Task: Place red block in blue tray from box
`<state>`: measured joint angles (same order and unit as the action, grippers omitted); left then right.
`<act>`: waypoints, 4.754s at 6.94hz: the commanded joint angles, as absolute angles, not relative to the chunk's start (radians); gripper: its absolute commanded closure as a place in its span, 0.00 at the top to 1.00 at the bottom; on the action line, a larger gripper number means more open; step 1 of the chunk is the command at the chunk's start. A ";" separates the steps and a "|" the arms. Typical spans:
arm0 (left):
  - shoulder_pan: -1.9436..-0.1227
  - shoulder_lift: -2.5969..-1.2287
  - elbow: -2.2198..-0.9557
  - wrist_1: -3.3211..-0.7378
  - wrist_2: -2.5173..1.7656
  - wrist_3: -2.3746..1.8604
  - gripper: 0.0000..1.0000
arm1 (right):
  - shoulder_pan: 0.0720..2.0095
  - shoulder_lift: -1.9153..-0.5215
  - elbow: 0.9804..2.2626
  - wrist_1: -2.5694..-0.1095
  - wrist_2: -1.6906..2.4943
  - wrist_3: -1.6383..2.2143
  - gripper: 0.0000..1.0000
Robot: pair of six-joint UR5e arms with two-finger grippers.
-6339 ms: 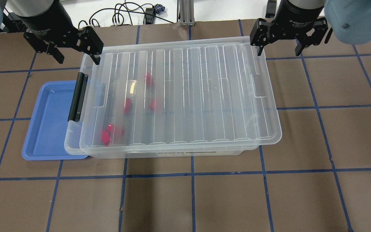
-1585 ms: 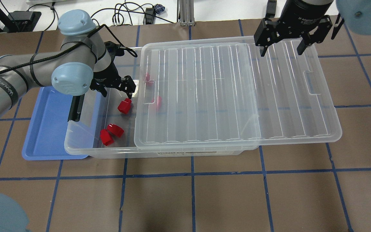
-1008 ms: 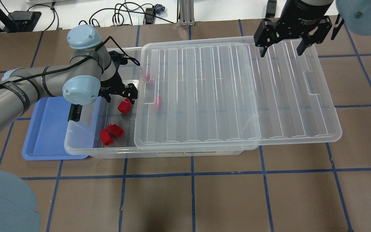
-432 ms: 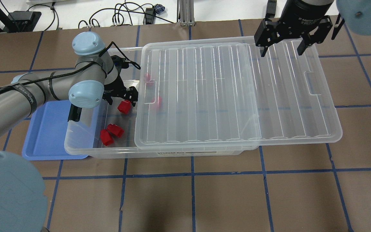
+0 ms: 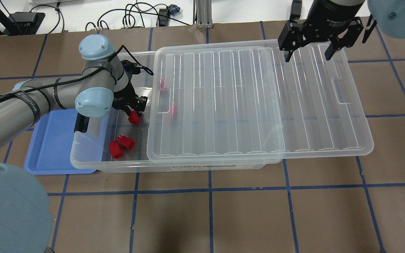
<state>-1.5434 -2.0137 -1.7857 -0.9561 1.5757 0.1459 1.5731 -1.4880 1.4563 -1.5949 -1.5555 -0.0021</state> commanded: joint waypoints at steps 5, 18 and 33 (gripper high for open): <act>-1.551 -1.921 -1.515 -1.351 1.574 0.109 0.00 | 1.566 -1.488 1.456 -1.595 -1.555 -0.008 1.00; -1.131 -1.974 -1.727 -1.043 1.598 0.626 0.99 | 1.184 -1.413 1.563 -1.623 -1.781 -0.344 1.00; -1.580 -1.635 -1.442 -1.605 1.610 0.009 1.00 | 1.522 -1.377 1.700 -1.898 -1.621 -0.121 1.00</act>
<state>-1.5829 -1.6360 -1.4435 -1.6062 1.5867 -0.0117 1.4926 -1.3745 1.6987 -1.8927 -1.6211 -0.1359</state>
